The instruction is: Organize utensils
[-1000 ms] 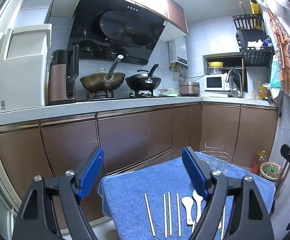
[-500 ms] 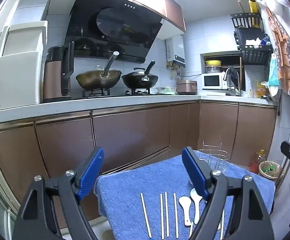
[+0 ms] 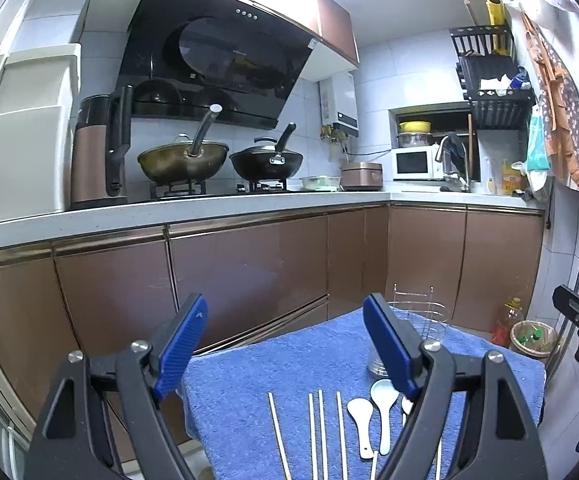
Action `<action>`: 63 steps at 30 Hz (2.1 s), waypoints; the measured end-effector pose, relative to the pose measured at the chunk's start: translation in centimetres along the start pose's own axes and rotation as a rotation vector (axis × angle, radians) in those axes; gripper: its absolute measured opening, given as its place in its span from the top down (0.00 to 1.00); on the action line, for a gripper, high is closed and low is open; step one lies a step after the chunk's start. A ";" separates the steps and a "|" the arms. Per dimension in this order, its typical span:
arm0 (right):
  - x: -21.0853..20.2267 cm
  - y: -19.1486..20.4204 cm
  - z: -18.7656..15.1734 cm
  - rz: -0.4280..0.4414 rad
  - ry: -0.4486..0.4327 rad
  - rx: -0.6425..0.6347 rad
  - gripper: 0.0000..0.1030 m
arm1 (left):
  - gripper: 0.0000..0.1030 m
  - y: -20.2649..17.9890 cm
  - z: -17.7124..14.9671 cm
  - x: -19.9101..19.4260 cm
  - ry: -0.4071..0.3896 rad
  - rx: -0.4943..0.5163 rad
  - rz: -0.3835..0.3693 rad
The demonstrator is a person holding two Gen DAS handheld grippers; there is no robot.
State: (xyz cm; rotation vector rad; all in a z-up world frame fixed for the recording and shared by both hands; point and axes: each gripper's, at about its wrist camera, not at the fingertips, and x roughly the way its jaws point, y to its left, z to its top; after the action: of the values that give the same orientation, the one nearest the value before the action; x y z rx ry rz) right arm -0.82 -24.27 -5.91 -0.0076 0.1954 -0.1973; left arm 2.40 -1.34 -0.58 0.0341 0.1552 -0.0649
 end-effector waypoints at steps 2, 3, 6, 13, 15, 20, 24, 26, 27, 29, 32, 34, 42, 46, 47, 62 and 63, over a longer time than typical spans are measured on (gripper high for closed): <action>0.3 -0.2 0.0 -0.009 0.004 -0.003 0.00 | 0.23 0.0 -0.1 0.2 -0.004 -0.010 -0.006; 0.4 -0.3 0.1 -0.010 0.005 -0.003 0.00 | 0.23 0.0 -0.1 0.2 -0.009 -0.017 -0.006; 0.8 -0.5 0.2 -0.015 0.009 -0.007 0.00 | 0.20 -0.1 0.0 0.5 -0.017 -0.022 -0.006; 1.6 -0.3 0.2 -0.016 0.018 -0.016 0.00 | 0.20 0.1 0.1 1.7 -0.003 -0.058 -0.002; 1.9 -0.2 0.2 -0.015 0.023 -0.021 0.00 | 0.20 0.0 0.1 1.9 0.001 -0.059 0.003; 2.8 0.1 0.1 0.000 0.029 -0.036 0.00 | 0.20 0.3 -0.1 2.5 0.000 -0.090 0.014; 3.1 0.2 0.0 0.022 0.027 -0.034 0.00 | 0.20 0.1 -0.4 2.9 -0.001 -0.082 0.031; 3.3 0.1 -0.1 0.031 0.026 -0.033 0.00 | 0.20 0.3 -0.5 3.3 0.003 -0.104 0.025; 3.4 0.1 -0.1 0.033 0.025 -0.034 0.00 | 0.20 0.3 -0.5 3.5 0.013 -0.108 0.020; 3.6 0.1 -0.2 0.036 0.027 -0.033 0.00 | 0.20 0.3 -0.6 4.1 0.044 -0.101 0.004; 4.1 0.1 -0.4 0.040 0.032 -0.035 0.00 | 0.20 -0.2 -0.8 4.5 0.056 -0.070 -0.011; 4.4 0.1 -0.5 0.043 0.040 -0.037 0.00 | 0.20 -0.4 -0.9 4.6 0.059 -0.063 -0.027; 5.7 0.1 -0.8 0.053 0.072 -0.041 0.00 | 0.20 -0.5 -1.1 5.4 0.064 -0.047 -0.021; 6.4 0.0 -0.9 0.065 0.094 -0.038 0.00 | 0.19 0.1 -1.3 6.7 0.108 -0.067 -0.029; 6.6 0.0 -1.0 0.072 0.104 -0.035 0.00 | 0.20 0.4 -1.4 7.1 0.125 -0.071 -0.030; 14.0 -1.9 -6.2 0.296 0.456 0.068 0.19 | 0.22 4.3 -7.0 18.3 0.661 -0.270 -0.263; 14.7 -2.1 -6.7 0.324 0.487 0.086 0.22 | 0.25 4.3 -7.5 19.3 0.696 -0.284 -0.283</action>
State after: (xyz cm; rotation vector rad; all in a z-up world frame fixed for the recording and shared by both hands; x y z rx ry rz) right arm 11.62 -29.14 -15.22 0.1585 0.6684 0.1203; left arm 20.59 2.08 -10.90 -0.2525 0.8637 -0.3133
